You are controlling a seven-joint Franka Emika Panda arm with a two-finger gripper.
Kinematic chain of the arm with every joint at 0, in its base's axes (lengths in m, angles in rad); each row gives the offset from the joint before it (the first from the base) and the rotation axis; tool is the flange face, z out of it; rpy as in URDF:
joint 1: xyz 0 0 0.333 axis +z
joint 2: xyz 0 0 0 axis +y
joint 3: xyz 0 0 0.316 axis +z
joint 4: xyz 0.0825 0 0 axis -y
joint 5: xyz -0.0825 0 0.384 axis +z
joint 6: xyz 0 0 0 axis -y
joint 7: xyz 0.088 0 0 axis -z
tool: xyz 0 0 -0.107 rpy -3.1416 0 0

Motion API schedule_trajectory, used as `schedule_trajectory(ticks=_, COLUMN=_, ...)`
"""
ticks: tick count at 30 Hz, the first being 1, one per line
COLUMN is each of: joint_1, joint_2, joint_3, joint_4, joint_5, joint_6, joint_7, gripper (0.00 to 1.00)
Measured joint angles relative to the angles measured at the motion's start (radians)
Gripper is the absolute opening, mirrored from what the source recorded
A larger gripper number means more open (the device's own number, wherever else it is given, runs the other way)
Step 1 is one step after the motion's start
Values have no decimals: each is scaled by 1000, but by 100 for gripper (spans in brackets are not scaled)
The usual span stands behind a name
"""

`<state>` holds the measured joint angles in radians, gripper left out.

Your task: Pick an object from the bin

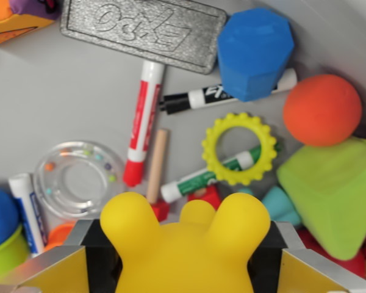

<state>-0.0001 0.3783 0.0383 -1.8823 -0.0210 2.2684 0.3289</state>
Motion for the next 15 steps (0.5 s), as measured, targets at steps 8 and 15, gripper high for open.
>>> schedule_trajectory(ticks=8, joint_1=0, joint_2=-42, joint_3=0, joint_4=23, joint_5=2, joint_6=-68, joint_7=-2, gripper=0)
schedule_trajectory(ticks=15, joint_1=0, joint_2=-70, joint_3=0, joint_4=46, joint_5=4, joint_6=-120, joint_7=-4, gripper=0)
